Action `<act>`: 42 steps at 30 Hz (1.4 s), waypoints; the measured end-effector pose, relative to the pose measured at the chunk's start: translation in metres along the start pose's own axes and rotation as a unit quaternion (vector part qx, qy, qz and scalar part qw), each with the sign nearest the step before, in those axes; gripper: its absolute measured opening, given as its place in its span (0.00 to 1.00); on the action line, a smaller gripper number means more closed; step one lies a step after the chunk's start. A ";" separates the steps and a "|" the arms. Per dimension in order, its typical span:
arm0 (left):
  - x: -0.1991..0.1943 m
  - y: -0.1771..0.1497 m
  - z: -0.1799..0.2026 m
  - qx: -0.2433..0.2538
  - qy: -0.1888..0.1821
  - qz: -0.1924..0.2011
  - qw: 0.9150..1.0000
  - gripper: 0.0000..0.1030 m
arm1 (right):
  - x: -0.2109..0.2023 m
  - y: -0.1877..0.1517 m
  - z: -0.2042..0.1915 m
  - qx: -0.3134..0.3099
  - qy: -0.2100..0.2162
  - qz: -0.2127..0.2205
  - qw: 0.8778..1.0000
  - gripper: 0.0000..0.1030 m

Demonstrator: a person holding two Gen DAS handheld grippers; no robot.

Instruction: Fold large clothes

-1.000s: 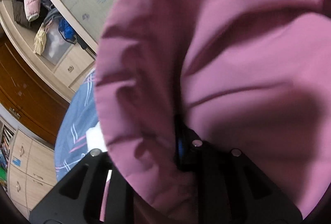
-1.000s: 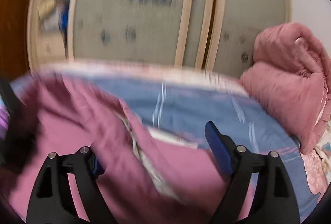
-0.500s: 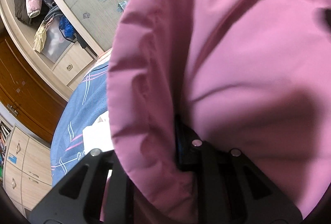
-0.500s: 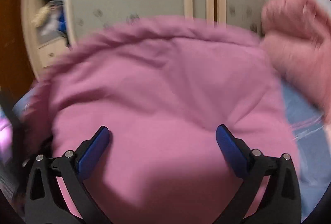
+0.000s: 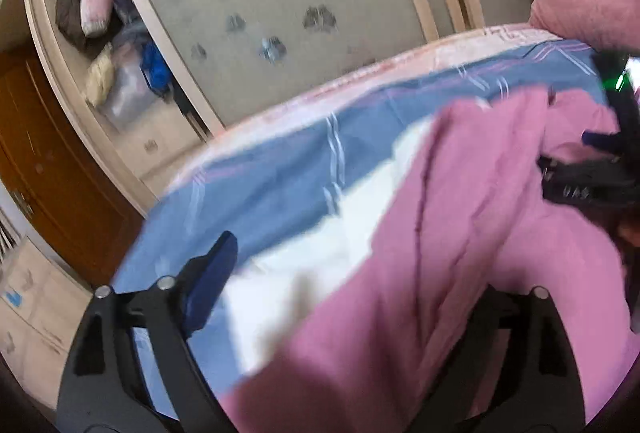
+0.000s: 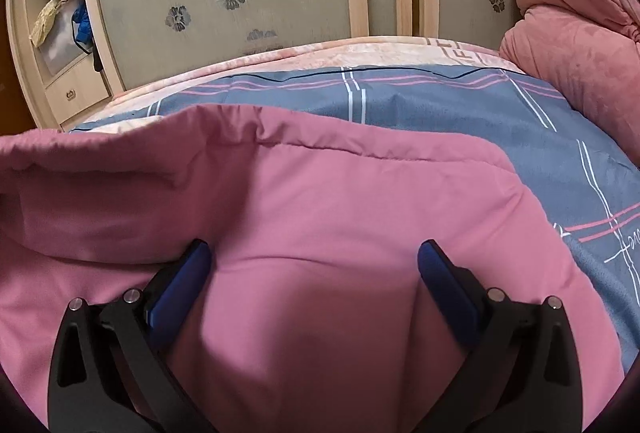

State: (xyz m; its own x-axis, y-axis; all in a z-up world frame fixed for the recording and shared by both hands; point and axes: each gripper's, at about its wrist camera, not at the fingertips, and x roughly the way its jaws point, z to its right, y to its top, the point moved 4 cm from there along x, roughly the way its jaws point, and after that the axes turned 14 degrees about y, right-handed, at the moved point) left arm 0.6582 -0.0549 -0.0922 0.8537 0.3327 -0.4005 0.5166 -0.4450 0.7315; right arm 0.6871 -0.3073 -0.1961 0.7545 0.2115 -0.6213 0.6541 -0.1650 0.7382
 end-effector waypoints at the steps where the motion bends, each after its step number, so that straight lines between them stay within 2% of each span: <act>1: -0.008 0.006 -0.009 0.002 -0.002 0.008 1.000 0.89 | 0.000 -0.001 -0.002 -0.002 0.000 0.003 1.000 0.99; 4: -0.043 0.026 -0.034 0.017 -0.047 0.028 0.998 0.92 | 0.000 -0.001 -0.001 -0.001 0.009 0.007 1.000 0.99; 6: -0.071 0.033 -0.051 0.041 -0.027 0.066 0.997 0.94 | 0.001 0.000 0.001 0.003 0.012 0.005 1.000 0.99; 8: -0.103 0.038 -0.073 0.073 -0.027 0.104 0.992 0.98 | 0.003 -0.001 0.003 0.009 0.014 0.001 1.000 0.99; 9: -0.111 0.041 -0.093 0.055 -0.002 0.112 0.992 0.98 | 0.003 0.000 0.004 0.011 0.015 0.000 1.000 0.99; 10: -0.120 0.044 -0.119 0.011 0.031 0.114 0.993 0.98 | 0.004 -0.001 0.003 0.011 0.015 0.000 1.000 0.99; 11: -0.131 0.041 -0.144 -0.042 0.039 0.112 0.992 0.98 | 0.003 -0.001 0.004 0.012 0.016 0.001 1.000 0.99; 13: -0.149 0.027 -0.166 -0.092 0.012 0.117 0.989 0.98 | 0.004 -0.001 0.004 0.012 0.017 0.001 1.000 0.99; 15: -0.163 0.009 -0.157 -0.085 -0.004 0.118 0.989 0.98 | 0.003 -0.001 0.004 0.012 0.017 0.002 1.000 0.99; 17: -0.165 -0.010 -0.119 -0.040 -0.023 0.111 0.993 0.98 | 0.003 -0.001 0.004 0.012 0.017 0.004 1.000 0.99; 20: -0.145 -0.027 -0.063 0.004 -0.049 0.097 0.994 0.98 | 0.002 -0.001 0.005 0.013 0.019 0.006 1.000 0.99; 23: -0.074 -0.039 -0.010 0.005 -0.057 0.034 0.998 0.98 | 0.001 -0.002 0.007 0.017 0.023 0.008 1.000 0.99; 25: -0.027 -0.038 -0.004 -0.030 -0.084 -0.013 0.996 0.98 | 0.002 -0.002 0.007 0.017 0.024 0.009 1.000 0.99; 26: 0.002 -0.033 -0.008 -0.065 -0.090 -0.036 0.993 0.98 | 0.001 -0.002 0.007 0.018 0.025 0.009 0.999 0.99; 27: 0.028 -0.031 -0.017 -0.098 -0.081 -0.063 0.990 0.98 | 0.002 -0.002 0.008 0.019 0.026 0.009 0.999 0.99; 30: 0.083 -0.018 -0.040 -0.182 -0.087 -0.090 0.975 0.98 | 0.002 -0.003 0.010 0.023 0.029 0.010 0.999 0.99; 31: 0.091 -0.015 -0.044 -0.187 -0.070 -0.093 0.975 0.98 | 0.002 -0.003 0.010 0.024 0.030 0.011 0.999 0.99; 32: 0.103 -0.011 -0.052 -0.185 -0.023 -0.089 0.978 0.98 | 0.002 -0.003 0.010 0.024 0.031 0.011 0.999 0.99; 34: 0.110 -0.007 -0.068 -0.184 0.047 -0.060 0.980 0.98 | 0.002 -0.003 0.011 0.025 0.032 0.011 0.999 0.99; 35: 0.114 -0.013 -0.078 -0.183 0.091 -0.052 0.977 0.98 | 0.003 -0.003 0.011 0.025 0.032 0.011 0.999 0.99; 36: 0.124 -0.028 -0.088 -0.187 0.148 -0.064 0.969 0.98 | 0.003 -0.003 0.011 0.025 0.033 0.011 0.999 0.99; 37: 0.135 -0.047 -0.088 -0.192 0.157 -0.086 0.965 0.98 | 0.003 -0.003 0.011 0.026 0.036 0.012 0.999 0.99; 39: 0.157 -0.082 -0.068 -0.165 0.121 -0.144 0.968 0.98 | 0.004 -0.002 0.011 0.028 0.044 0.014 0.999 0.99; 42: 0.137 -0.077 -0.080 -0.177 0.143 -0.114 0.967 0.98 | 0.002 -0.001 0.009 0.025 0.039 0.012 0.999 0.99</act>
State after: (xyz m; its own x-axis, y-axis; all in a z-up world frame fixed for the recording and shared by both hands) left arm 0.7298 0.0917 -0.1591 0.6412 0.6270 -0.4425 0.5916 -0.0365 0.8054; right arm 0.6884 -0.3152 -0.2001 0.7653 0.2816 -0.5788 0.6385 -0.2188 0.7378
